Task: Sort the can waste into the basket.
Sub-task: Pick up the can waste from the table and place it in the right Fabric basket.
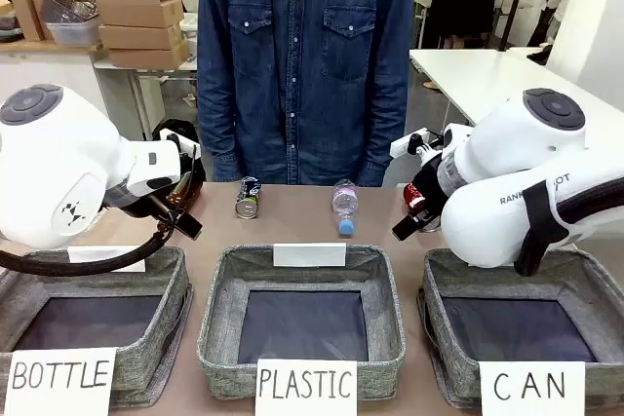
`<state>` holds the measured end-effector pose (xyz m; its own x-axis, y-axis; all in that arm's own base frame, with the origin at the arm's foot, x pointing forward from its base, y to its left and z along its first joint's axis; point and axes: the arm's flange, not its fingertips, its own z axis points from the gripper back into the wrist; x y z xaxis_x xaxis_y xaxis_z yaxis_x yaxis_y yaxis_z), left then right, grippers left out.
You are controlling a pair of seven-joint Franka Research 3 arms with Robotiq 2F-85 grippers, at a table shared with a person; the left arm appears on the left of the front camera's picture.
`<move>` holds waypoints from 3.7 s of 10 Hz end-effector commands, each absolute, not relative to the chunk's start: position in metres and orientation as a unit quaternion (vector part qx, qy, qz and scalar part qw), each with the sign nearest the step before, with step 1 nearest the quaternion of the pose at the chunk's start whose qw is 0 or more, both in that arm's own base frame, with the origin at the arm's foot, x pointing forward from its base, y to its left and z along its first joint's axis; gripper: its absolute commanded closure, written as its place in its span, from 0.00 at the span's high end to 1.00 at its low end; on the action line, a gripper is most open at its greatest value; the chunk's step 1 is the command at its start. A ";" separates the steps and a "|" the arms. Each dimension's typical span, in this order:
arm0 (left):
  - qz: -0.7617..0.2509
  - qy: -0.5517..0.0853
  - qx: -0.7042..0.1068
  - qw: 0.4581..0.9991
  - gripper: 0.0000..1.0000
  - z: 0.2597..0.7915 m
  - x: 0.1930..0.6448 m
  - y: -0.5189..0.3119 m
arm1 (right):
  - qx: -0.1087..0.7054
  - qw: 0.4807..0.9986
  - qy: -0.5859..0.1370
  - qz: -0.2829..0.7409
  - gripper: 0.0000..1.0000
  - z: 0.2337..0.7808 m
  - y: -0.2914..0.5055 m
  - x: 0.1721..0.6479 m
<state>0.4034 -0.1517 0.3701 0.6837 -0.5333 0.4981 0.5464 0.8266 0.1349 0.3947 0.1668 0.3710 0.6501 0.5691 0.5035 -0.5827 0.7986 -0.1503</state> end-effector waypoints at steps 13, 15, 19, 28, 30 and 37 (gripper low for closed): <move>-0.294 -0.268 -0.012 0.917 1.00 0.370 0.403 -0.152 | 0.012 0.908 -0.273 0.317 1.00 0.371 0.167 0.395; -0.294 -0.268 -0.012 0.917 1.00 0.370 0.403 -0.152 | 0.012 0.908 -0.273 0.317 1.00 0.371 0.167 0.395; -0.289 -0.283 0.070 0.912 1.00 0.513 0.345 -0.131 | -0.013 0.893 -0.341 0.293 1.00 0.495 0.138 0.324; -0.361 -0.316 -0.007 0.877 1.00 0.605 0.270 -0.114 | 0.178 0.873 -0.343 0.298 1.00 0.580 0.108 0.281; -0.351 -0.208 -0.292 0.865 1.00 0.611 0.295 -0.070 | 0.437 0.840 -0.241 0.211 1.00 0.581 0.075 0.288; -0.026 -0.246 -0.565 0.787 1.00 0.586 0.321 0.034 | 0.654 0.718 -0.236 -0.032 1.00 0.544 -0.051 0.291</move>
<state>0.3306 0.0433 0.5840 0.8884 0.1441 0.4359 0.3690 0.3408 -0.8647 0.2987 -0.0525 0.5523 0.9042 -0.2834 0.3195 -0.2926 0.1336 0.9468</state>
